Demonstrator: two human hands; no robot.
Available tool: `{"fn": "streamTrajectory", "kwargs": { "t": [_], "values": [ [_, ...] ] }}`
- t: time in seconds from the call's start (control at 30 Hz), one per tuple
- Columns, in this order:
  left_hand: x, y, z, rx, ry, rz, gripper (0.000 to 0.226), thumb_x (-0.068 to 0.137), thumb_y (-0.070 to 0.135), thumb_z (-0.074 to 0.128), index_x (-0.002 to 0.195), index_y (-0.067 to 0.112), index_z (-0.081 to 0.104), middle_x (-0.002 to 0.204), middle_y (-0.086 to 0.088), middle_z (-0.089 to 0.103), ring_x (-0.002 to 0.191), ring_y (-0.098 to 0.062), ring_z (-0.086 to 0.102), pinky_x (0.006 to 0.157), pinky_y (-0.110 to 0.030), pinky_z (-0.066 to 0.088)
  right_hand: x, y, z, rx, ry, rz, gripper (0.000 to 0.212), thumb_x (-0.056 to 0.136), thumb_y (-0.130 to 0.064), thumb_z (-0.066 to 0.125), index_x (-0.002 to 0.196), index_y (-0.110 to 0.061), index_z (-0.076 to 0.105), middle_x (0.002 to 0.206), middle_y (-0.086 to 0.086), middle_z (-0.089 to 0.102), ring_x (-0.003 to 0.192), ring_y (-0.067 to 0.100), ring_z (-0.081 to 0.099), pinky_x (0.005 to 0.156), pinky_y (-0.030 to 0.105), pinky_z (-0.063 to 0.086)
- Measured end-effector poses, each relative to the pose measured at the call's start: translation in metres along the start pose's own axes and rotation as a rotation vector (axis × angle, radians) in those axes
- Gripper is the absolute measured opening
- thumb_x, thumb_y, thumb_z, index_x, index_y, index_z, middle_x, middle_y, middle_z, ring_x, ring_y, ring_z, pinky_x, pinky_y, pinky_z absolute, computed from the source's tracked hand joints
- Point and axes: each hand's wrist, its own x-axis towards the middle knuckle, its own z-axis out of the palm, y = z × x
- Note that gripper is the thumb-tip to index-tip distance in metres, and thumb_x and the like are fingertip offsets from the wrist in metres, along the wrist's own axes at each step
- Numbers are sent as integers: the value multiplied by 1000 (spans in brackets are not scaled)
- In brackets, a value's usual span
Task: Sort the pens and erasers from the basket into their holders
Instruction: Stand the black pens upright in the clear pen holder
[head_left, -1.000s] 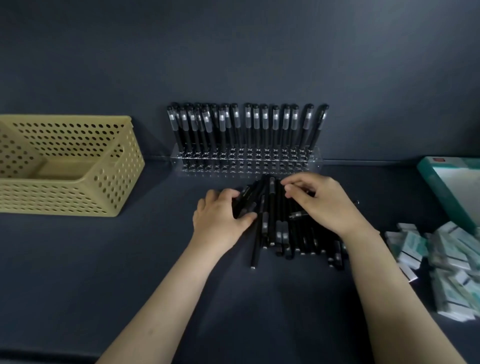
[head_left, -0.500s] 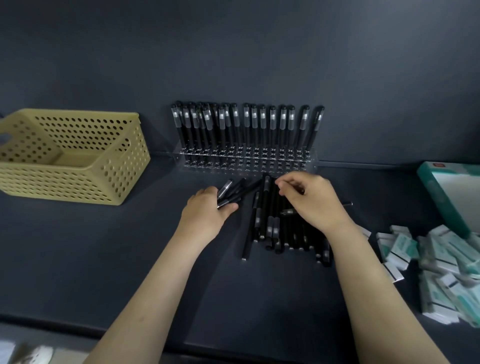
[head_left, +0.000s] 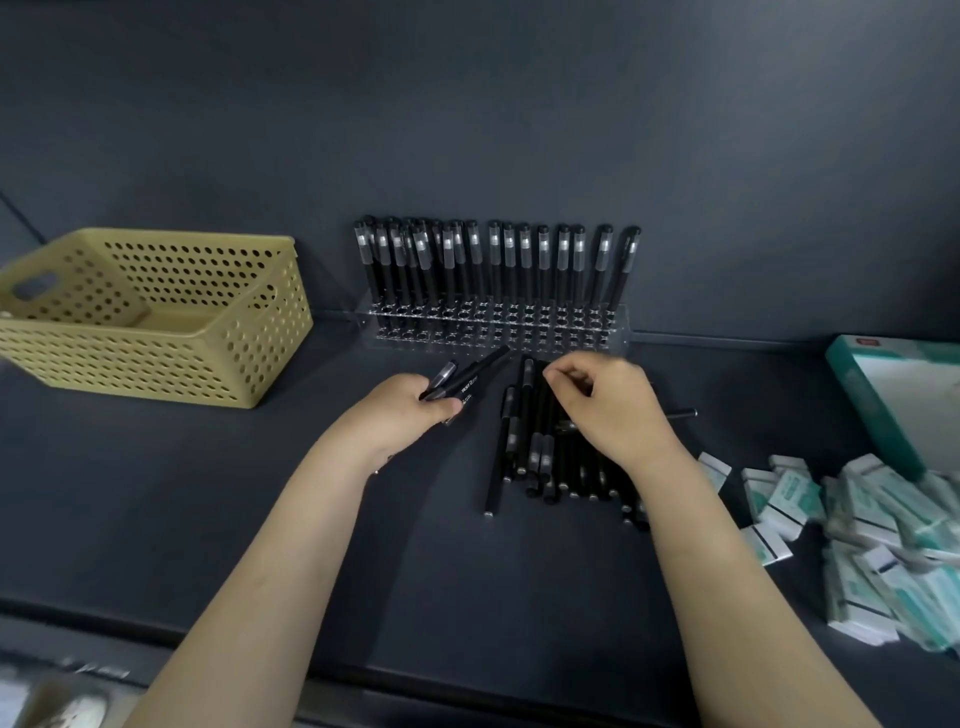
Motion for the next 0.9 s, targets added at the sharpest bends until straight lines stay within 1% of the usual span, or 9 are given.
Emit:
{"fn": "streamTrajectory", "kwargs": {
  "t": [0.1,0.17,0.23,0.3,0.37,0.43,0.67,0.77,0.9],
  "values": [
    [-1,-2,-5,-39,-55,-8,23,90,36,64,83,15,62,87,-2,61,84,-18,57,76,-30,43,-2,-2,3,-37,35,-83,10,91,-20,63,94,-20,72,88,-8,69,89,12,62,88,36,51],
    [-2,-4,-9,-110,-93,-18,21,87,39,66,83,19,62,92,-1,65,93,-19,61,88,-34,48,-2,-8,6,15,37,-111,10,90,-20,65,98,-20,72,91,-8,69,89,10,62,89,28,48],
    [-7,-5,-14,-232,-132,-32,42,75,49,75,100,17,66,107,-5,68,107,-25,62,101,-46,46,-3,-19,12,156,9,-64,18,90,-20,66,107,-24,69,95,-9,67,87,4,60,83,17,46],
    [-8,-7,-18,-316,-177,-24,65,68,51,78,120,15,62,117,-5,67,112,-23,60,104,-47,43,-4,-29,19,231,6,-20,32,90,-23,66,121,-28,61,103,-9,62,89,3,58,79,11,45],
    [-7,-10,-20,-326,-246,31,39,84,37,71,114,13,65,108,-2,72,100,-15,62,99,-36,47,-5,-40,26,236,16,-25,44,90,-25,66,130,-34,52,112,-12,54,93,3,56,78,7,43],
    [-10,-7,-23,-322,-311,102,14,93,25,61,99,14,67,92,3,75,79,-8,58,80,-25,49,-5,-49,30,224,0,-55,50,90,-27,66,134,-41,47,119,-14,46,98,1,54,80,7,43],
    [-11,-5,-45,-267,-383,265,19,95,28,57,86,15,67,69,16,68,67,-1,55,65,-19,45,3,-75,41,504,77,37,20,90,-13,66,105,-27,67,94,-6,67,90,9,65,85,27,52],
    [-7,-11,-53,-268,-410,296,15,94,29,59,88,18,67,81,13,72,71,-1,55,69,-19,43,4,-82,44,577,199,32,16,88,-6,66,97,-19,68,86,-5,68,81,7,65,79,20,52],
    [0,-19,-63,-299,-443,274,12,95,25,58,89,18,66,90,7,73,70,-2,55,67,-19,43,10,-84,40,861,421,136,14,91,-3,63,92,-18,63,80,-4,60,75,11,62,76,26,53]
  ]
}}
